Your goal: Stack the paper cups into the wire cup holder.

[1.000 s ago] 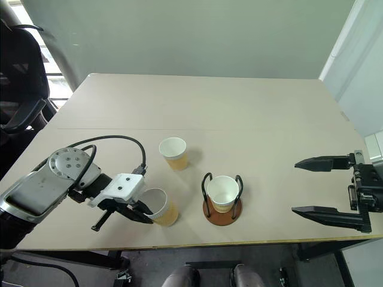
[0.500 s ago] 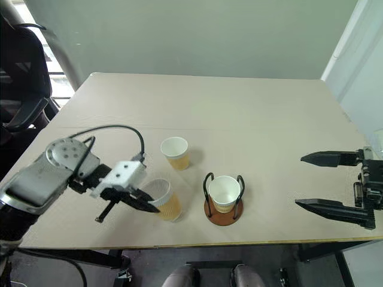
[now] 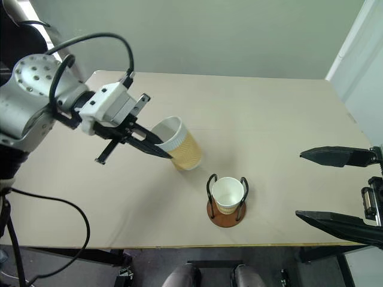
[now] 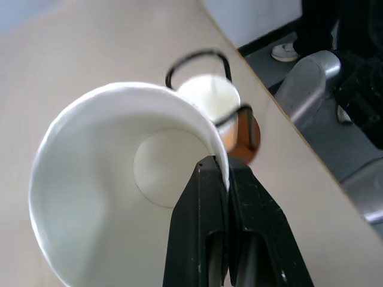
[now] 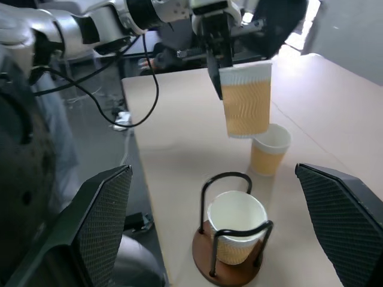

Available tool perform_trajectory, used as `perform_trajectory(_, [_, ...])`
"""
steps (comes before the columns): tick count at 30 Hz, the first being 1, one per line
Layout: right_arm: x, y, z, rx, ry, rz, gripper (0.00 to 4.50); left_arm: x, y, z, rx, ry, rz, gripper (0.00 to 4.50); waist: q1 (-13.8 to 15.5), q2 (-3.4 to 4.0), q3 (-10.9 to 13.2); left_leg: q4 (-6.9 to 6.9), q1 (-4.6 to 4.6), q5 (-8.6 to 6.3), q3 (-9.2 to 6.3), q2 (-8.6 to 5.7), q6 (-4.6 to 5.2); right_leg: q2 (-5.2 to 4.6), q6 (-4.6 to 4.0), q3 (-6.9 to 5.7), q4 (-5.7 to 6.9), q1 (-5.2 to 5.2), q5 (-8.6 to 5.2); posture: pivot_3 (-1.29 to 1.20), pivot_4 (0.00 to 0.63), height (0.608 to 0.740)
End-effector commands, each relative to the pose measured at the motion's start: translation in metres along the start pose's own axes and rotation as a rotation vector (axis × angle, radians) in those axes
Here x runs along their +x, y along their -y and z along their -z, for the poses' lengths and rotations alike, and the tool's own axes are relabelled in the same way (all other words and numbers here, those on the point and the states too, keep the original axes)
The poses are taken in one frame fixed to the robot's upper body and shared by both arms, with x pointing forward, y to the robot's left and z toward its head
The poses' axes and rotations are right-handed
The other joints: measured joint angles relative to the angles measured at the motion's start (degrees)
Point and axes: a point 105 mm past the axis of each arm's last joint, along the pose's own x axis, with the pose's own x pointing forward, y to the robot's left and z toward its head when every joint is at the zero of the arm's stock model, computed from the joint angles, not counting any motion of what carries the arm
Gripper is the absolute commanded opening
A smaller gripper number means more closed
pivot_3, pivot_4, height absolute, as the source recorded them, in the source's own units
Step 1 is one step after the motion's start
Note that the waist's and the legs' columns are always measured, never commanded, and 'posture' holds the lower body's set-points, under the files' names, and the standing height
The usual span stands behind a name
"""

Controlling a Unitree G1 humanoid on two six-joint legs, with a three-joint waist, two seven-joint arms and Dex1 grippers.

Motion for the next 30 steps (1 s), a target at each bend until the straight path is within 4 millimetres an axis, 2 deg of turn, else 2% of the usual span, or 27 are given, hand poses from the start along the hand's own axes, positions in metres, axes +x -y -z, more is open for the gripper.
perform_trajectory(1, [-0.007,-0.002,-0.004,-0.062,0.036,0.077,4.50,0.004,-0.007,-0.018,0.119,0.037,0.063,0.02,0.04,0.02,0.04,0.01,-0.03,0.00,-0.03,0.01,0.00,0.00,0.04,-0.02,-0.02,-0.01,0.01,0.00,0.150,0.740])
perform_trajectory(12, [-0.006,0.000,0.000,-0.084,0.015,0.138,4.50,0.045,-0.020,-0.050,0.289,0.143,0.232,0.02,0.09,0.04,0.05,0.11,-0.11,-0.05,0.03,-0.04,0.07,0.01,0.44,0.02,-0.38,0.17,0.06,0.00,0.150,0.740])
perform_trajectory(20, [-0.005,-0.002,0.000,-0.095,0.004,0.154,4.50,0.072,-0.016,-0.038,0.312,0.099,0.342,0.02,0.13,0.11,0.07,0.46,-0.17,-0.21,0.03,-0.06,0.33,0.01,0.71,0.04,-0.61,0.38,0.11,0.00,0.150,0.740])
perform_trajectory(25, [-0.005,-0.004,0.000,-0.096,-0.001,0.167,4.50,0.079,-0.013,-0.024,0.307,0.053,0.371,0.02,0.21,0.14,0.07,0.74,-0.30,-0.31,0.02,-0.06,0.46,0.01,0.81,0.04,-0.60,0.39,0.11,0.00,0.150,0.740])
perform_trajectory(30, [-0.005,-0.003,0.002,-0.097,-0.011,0.170,4.50,0.084,-0.012,-0.020,0.302,0.051,0.380,0.02,0.25,0.15,0.07,0.91,-0.38,-0.39,0.02,-0.06,0.57,0.00,0.93,0.05,-0.65,0.40,0.19,0.00,0.150,0.740])
